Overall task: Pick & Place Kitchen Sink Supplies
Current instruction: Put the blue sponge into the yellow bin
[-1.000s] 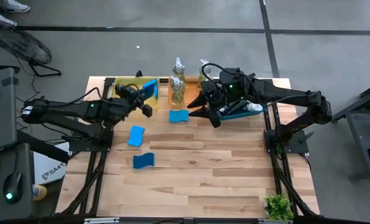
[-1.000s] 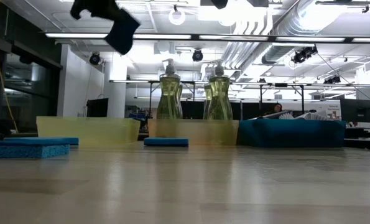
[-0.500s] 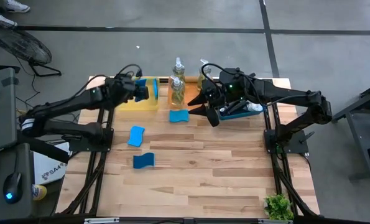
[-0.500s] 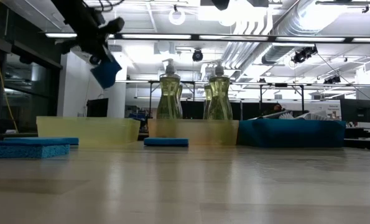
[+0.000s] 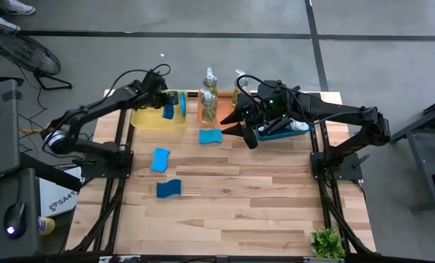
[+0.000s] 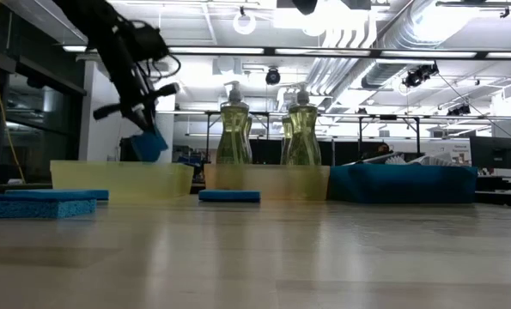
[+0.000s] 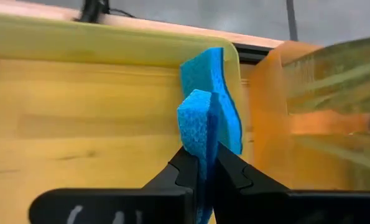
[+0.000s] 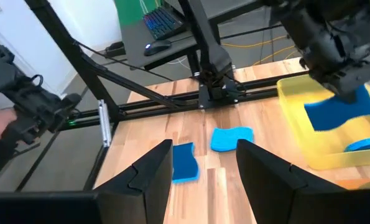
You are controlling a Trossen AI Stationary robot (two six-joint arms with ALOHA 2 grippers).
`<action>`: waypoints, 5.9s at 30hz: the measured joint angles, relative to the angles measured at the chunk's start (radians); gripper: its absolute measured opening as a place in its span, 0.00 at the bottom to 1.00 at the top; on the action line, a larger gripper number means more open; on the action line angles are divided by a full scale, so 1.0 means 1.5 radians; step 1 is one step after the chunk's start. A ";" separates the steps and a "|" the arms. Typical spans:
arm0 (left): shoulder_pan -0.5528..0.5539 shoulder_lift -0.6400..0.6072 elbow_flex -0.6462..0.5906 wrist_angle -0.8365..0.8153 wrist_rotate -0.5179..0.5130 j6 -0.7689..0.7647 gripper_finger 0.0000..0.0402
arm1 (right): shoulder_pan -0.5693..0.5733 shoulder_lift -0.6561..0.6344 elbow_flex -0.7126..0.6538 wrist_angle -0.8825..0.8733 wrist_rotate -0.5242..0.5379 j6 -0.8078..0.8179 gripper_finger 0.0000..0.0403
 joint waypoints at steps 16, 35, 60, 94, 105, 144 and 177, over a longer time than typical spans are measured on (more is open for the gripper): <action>0.045 0.126 0.000 0.080 -0.007 -0.048 0.02 | 0.000 0.000 0.000 0.000 0.030 -0.013 0.43; 0.045 0.178 0.000 0.135 -0.012 -0.058 0.03 | 0.000 0.000 0.000 -0.009 0.029 -0.015 0.43; 0.045 0.178 0.000 0.219 0.024 -0.005 0.47 | 0.000 0.001 0.000 -0.029 0.028 -0.013 0.43; -0.127 -0.165 0.000 0.176 0.135 0.214 0.47 | 0.108 0.001 -0.153 -0.014 0.183 -0.059 0.43; -0.261 -0.247 0.000 0.176 0.133 0.212 0.47 | 0.130 0.006 -0.466 0.378 0.292 -0.146 0.43; -0.354 -0.252 0.000 0.141 0.099 0.186 0.47 | 0.009 0.329 -0.309 0.363 0.382 -0.192 0.43; -0.354 -0.252 0.000 0.137 0.098 0.183 0.47 | 0.003 0.369 -0.307 0.376 0.315 -0.108 0.20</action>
